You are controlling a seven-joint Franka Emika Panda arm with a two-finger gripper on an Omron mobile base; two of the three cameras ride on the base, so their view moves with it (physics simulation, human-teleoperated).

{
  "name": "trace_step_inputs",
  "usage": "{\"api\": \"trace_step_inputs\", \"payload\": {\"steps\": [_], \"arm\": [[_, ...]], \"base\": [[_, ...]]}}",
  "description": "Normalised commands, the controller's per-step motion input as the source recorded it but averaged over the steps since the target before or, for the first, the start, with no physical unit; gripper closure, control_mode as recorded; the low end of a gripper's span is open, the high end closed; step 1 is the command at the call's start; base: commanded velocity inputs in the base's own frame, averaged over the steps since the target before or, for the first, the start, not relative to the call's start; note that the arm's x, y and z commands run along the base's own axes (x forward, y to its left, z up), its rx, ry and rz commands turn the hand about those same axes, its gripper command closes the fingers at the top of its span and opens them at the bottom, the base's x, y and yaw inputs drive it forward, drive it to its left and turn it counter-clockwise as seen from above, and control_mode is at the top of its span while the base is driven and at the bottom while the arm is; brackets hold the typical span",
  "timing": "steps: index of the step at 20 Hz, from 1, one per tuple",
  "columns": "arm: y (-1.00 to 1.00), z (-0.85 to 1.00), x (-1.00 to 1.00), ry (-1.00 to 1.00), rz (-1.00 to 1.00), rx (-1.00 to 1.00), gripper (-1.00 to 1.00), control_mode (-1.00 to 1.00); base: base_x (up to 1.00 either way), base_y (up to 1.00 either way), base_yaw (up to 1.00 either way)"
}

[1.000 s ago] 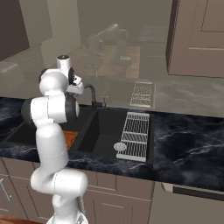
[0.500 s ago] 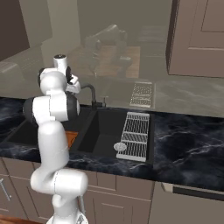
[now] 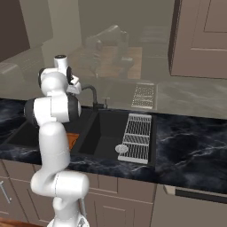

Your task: Turn on the sink faucet with hot water and rinse the cutting board for ten seconds, then turn off the faucet. Push the cutting board to reach the water if necessary.

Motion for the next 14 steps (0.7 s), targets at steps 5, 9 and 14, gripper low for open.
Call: {"api": "trace_step_inputs", "payload": {"steps": [5,9,14], "arm": [[0.00,0.11,0.00,0.02,0.00,0.00,-1.00,-1.00],[0.00,0.09,0.00,0.03,0.00,0.00,-1.00,-1.00],[0.00,0.16,0.00,0.02,0.00,0.00,-1.00,-1.00]], "base": [[0.00,0.00,0.00],[0.00,0.00,0.00],[0.00,0.00,0.00]]}}
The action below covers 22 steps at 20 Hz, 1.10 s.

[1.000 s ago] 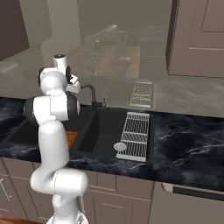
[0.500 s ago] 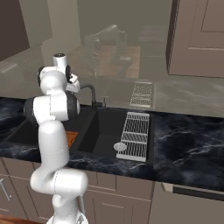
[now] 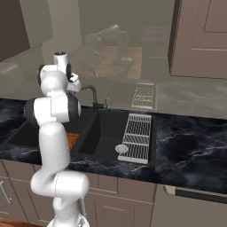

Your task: Turn on the sink faucet with hot water and rinse the cutting board for ten seconds, then turn off the faucet. Push the cutting board to reach the water if necessary.

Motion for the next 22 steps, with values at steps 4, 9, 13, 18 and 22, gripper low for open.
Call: {"api": "trace_step_inputs", "payload": {"steps": [4,9,13,18,22], "arm": [[0.00,0.19,0.00,0.02,0.00,0.00,-1.00,-1.00],[-0.03,0.21,-0.06,0.01,0.00,0.00,-1.00,-1.00],[-0.29,0.05,-0.21,-0.09,0.00,0.00,-1.00,-1.00],[-0.50,0.01,-0.21,-0.07,0.01,0.00,-1.00,-1.00],[-0.76,0.00,-0.22,-0.05,0.03,0.00,-1.00,-1.00]], "base": [[0.00,0.00,0.00],[0.00,0.00,0.00],[0.00,0.00,0.00],[0.00,0.00,0.00],[0.00,0.00,0.00]]}}
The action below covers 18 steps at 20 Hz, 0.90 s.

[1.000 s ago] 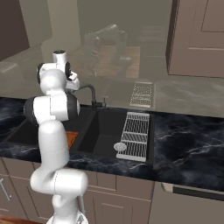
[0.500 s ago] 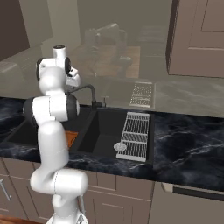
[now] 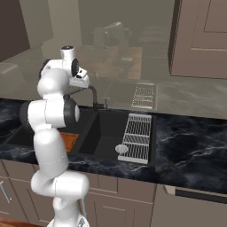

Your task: Turn on the sink faucet with hot water and rinse the cutting board for ten seconds, then turn off the faucet. Push the cutting board to reach the water if necessary.

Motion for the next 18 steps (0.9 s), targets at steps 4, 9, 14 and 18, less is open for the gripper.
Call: {"api": "trace_step_inputs", "payload": {"steps": [4,9,14,18], "arm": [[-0.78,0.00,-0.22,-0.03,0.05,0.00,-1.00,-1.00],[-0.64,0.00,-0.08,-0.02,0.05,0.00,-1.00,-1.00],[-0.50,0.00,0.00,-0.06,0.14,0.00,-1.00,-1.00],[-0.46,-0.09,0.01,-0.09,0.19,0.00,-1.00,-1.00]], "base": [[0.00,0.00,0.00],[0.00,0.00,0.00],[0.00,0.00,0.00],[0.00,0.00,0.00]]}}
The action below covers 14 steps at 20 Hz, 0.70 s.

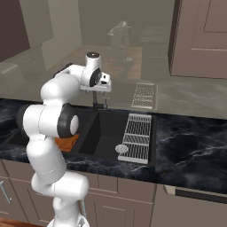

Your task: Turn on the sink faucet with hot water and rinse the cutting board for ten seconds, then turn off the faucet. Push the cutting board to reach the water if necessary.

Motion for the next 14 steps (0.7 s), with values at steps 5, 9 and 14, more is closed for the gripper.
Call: {"api": "trace_step_inputs", "payload": {"steps": [5,9,14], "arm": [[-0.33,-0.25,0.00,-0.12,0.18,0.00,-1.00,-1.00],[-0.26,-0.37,0.00,-0.13,0.17,0.00,-1.00,-1.00],[-0.13,-0.32,0.00,-0.22,0.12,0.00,-1.00,-1.00]], "base": [[0.00,0.00,0.00],[0.00,0.00,0.00],[0.00,0.00,0.00]]}}
